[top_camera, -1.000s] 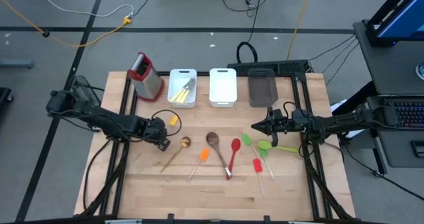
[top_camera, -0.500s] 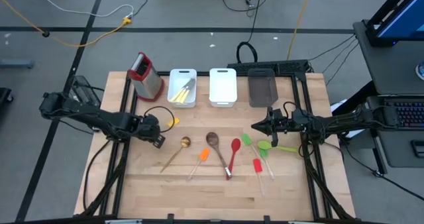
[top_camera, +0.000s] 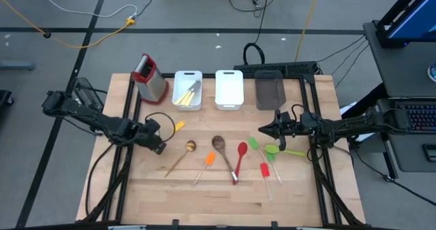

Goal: Pick & Place Kitchen Items
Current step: Put the yellow spatula into the black bin

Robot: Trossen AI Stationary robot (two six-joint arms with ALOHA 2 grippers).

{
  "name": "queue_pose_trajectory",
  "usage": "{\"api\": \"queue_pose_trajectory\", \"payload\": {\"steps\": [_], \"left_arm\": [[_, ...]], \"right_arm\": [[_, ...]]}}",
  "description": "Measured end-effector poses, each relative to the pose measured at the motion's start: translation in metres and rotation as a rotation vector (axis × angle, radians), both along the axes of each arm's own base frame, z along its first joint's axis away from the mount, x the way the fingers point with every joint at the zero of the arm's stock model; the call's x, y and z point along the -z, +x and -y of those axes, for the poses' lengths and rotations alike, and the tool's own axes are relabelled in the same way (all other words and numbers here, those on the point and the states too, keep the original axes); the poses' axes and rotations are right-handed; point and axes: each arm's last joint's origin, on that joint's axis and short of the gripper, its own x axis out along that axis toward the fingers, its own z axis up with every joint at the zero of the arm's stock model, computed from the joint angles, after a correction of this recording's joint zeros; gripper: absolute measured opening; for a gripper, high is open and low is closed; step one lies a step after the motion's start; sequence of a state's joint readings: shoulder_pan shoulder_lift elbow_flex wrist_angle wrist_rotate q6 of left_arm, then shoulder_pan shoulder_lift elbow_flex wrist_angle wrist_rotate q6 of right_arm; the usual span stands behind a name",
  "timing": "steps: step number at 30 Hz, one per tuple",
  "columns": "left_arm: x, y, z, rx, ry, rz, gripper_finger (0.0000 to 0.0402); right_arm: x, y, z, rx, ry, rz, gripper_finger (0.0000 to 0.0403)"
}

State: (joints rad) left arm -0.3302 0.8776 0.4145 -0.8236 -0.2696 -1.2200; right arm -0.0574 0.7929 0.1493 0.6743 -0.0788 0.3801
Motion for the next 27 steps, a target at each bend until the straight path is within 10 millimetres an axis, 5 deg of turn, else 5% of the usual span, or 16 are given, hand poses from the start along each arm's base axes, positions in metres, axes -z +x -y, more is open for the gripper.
{"api": "queue_pose_trajectory", "payload": {"steps": [7, 27], "left_arm": [[0.010, -0.009, 0.015, -0.001, 0.032, 0.055, 0.0228], [0.063, -0.022, 0.017, 0.007, 0.230, 0.235, 0.0229]], "right_arm": [[0.000, 0.000, 0.000, -0.001, -0.009, 0.000, 0.0000], [0.000, 0.000, 0.000, 0.006, 0.000, 0.004, 0.0000]]}}
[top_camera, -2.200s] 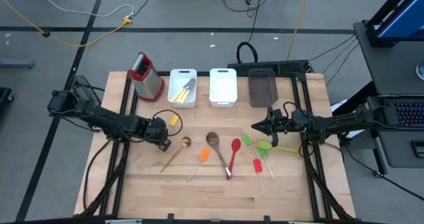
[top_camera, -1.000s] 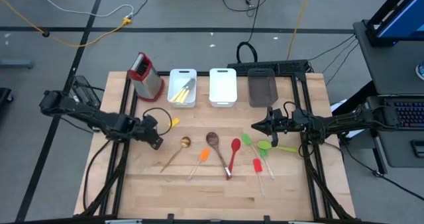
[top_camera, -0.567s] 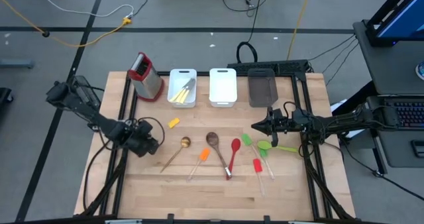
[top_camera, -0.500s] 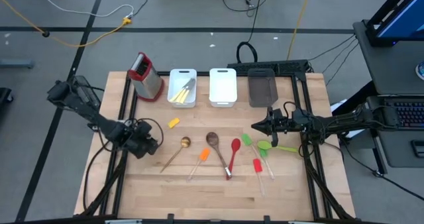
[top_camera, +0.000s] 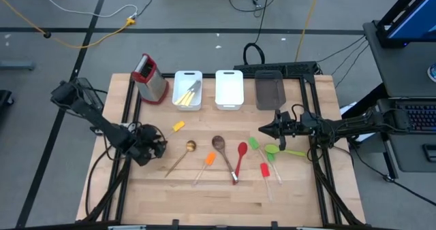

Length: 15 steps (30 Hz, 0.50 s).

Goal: Pick & Place Kitchen Items
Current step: Put the yellow spatula into the black bin

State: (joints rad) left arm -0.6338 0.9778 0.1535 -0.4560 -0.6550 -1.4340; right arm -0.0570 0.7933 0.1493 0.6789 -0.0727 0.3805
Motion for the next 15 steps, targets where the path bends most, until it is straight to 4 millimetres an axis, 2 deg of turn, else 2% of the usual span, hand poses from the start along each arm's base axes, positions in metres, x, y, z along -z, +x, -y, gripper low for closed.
{"api": "queue_pose_trajectory", "payload": {"steps": [4, 10, 15], "left_arm": [[0.011, 0.001, 0.001, 0.046, 0.061, -0.059, 0.0207], [0.022, 0.006, 0.003, 0.122, 0.206, -0.100, 0.0131], [0.027, 0.009, 0.005, 0.124, 0.252, -0.085, 0.0083]], "right_arm": [[0.000, 0.000, 0.000, 0.001, 0.000, 0.001, 0.0000], [0.000, 0.000, 0.000, 0.002, 0.000, 0.002, 0.0000], [0.000, 0.000, 0.000, 0.002, 0.000, 0.002, 0.0000]]}}
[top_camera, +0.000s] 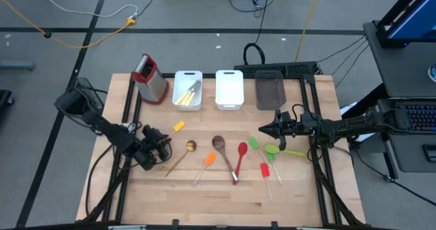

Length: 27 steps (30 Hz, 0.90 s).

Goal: Pick & Place Kitchen Items
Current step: Put the yellow spatula into the black bin

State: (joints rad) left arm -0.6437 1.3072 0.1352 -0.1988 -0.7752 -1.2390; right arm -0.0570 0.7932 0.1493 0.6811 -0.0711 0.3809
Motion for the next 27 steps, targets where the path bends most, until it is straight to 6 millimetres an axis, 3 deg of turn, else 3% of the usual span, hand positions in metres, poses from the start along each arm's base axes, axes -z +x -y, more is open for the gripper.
{"api": "queue_pose_trajectory", "payload": {"steps": [17, 27], "left_arm": [[0.0062, 0.0053, 0.0022, -0.127, -0.055, 0.135, 0.0006], [0.0059, 0.0067, 0.0029, -0.123, -0.059, 0.151, 0.0002]], "right_arm": [[0.0001, 0.0000, 0.0000, 0.001, 0.007, -0.001, 0.0000], [0.0000, 0.0000, 0.0000, 0.002, 0.026, -0.001, 0.0000]]}}
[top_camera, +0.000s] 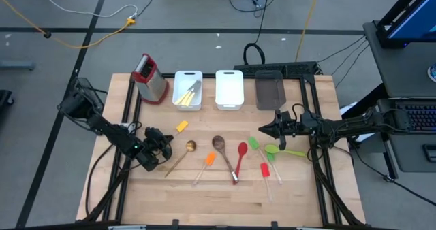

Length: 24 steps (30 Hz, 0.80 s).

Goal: Pick & Place Kitchen Items
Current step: Put the yellow spatula into the black bin

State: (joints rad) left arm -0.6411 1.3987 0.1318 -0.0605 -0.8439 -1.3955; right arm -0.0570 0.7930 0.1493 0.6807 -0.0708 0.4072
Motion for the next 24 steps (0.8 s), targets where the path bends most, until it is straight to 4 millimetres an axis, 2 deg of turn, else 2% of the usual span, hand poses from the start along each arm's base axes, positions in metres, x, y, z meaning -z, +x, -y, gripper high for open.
{"api": "queue_pose_trajectory", "payload": {"steps": [9, 24], "left_arm": [[-0.006, 0.001, -0.001, -0.004, -0.014, 0.030, 0.0051], [-0.028, 0.004, -0.008, 0.009, -0.040, 0.105, 0.0188]], "right_arm": [[0.000, 0.000, 0.000, -0.003, 0.000, 0.000, 0.0000], [0.000, 0.000, 0.000, -0.004, 0.000, 0.000, 0.0000]]}}
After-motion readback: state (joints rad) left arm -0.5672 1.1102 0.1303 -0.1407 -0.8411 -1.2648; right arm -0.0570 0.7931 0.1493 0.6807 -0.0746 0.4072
